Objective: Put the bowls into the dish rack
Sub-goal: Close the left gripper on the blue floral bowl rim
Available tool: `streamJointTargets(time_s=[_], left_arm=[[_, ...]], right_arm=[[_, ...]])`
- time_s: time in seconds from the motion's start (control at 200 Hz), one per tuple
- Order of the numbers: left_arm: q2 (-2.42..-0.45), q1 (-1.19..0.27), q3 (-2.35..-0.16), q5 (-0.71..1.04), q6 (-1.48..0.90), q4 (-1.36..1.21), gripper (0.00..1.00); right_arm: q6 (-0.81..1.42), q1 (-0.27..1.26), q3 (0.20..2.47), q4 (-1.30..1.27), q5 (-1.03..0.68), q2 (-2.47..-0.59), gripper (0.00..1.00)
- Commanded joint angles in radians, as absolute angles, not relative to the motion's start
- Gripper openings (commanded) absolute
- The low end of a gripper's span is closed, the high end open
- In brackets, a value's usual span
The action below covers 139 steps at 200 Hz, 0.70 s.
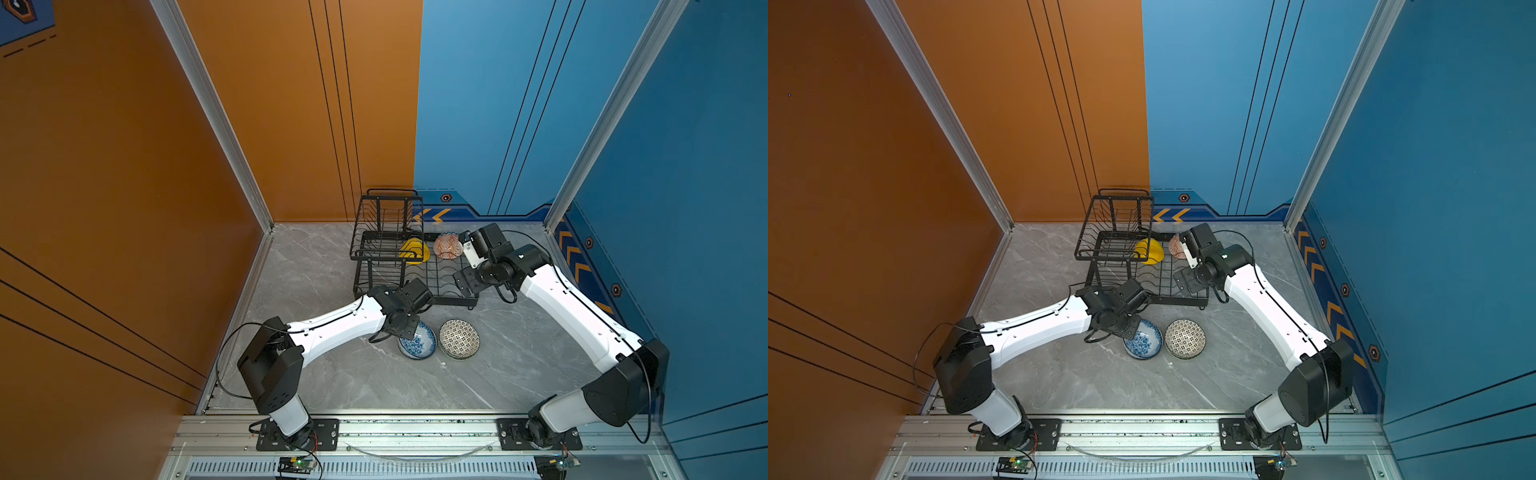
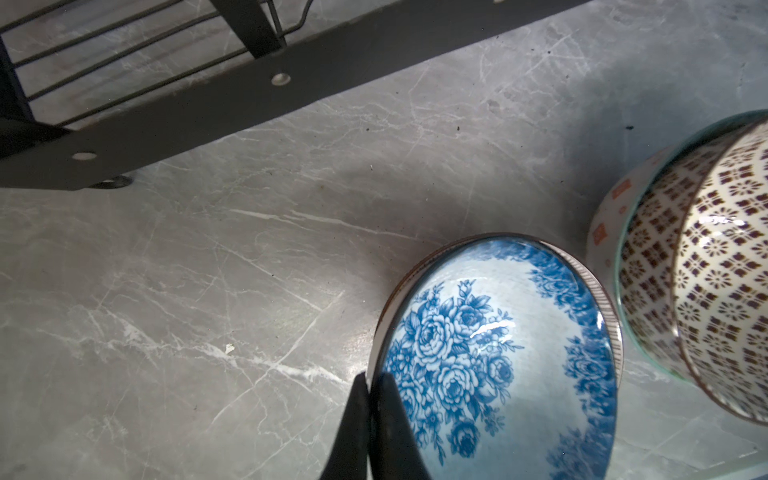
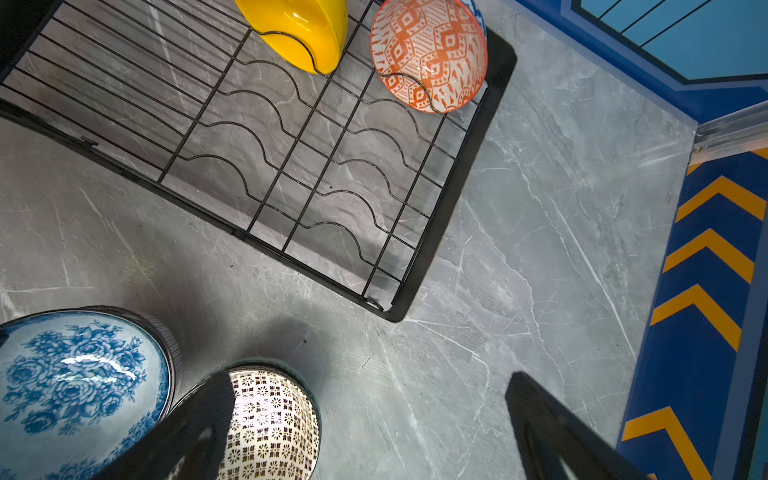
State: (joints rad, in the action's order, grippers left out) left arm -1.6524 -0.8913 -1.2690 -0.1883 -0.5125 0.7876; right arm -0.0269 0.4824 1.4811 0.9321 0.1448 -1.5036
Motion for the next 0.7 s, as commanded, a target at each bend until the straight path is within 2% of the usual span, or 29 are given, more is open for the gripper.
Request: streamJointTargets(time_s=[0.0, 0.115, 0.24, 0.436, 0.691], left_arm=[[-1.667, -0.898, -1.291, -0.224, -0.498, 0.815, 0.08], [-1.668, -0.899, -1.291, -0.209, -0.498, 0.812, 0.22], [-1.662, -0.899, -1.285, -0.206, -0.498, 0.813, 0.3], [-1.662, -0.901, -1.267, -0.192, -0.504, 0.814, 0.34], [-1.698, -0.916, -1.261, -0.172, -0.518, 0.812, 0.33]], right_arm=[[-0.036, 0.477, 1.475, 0.935, 0.168, -1.488, 1.0], [-0.037, 0.477, 1.475, 0.935, 0.168, -1.489, 1.0], [-0.037, 0.477, 1.473, 0.934, 0.17, -1.487, 1.0], [-0.038, 0.477, 1.468, 0.933, 0.173, -1.485, 1.0], [-0.037, 0.477, 1.463, 0.93, 0.171, -1.485, 1.0]])
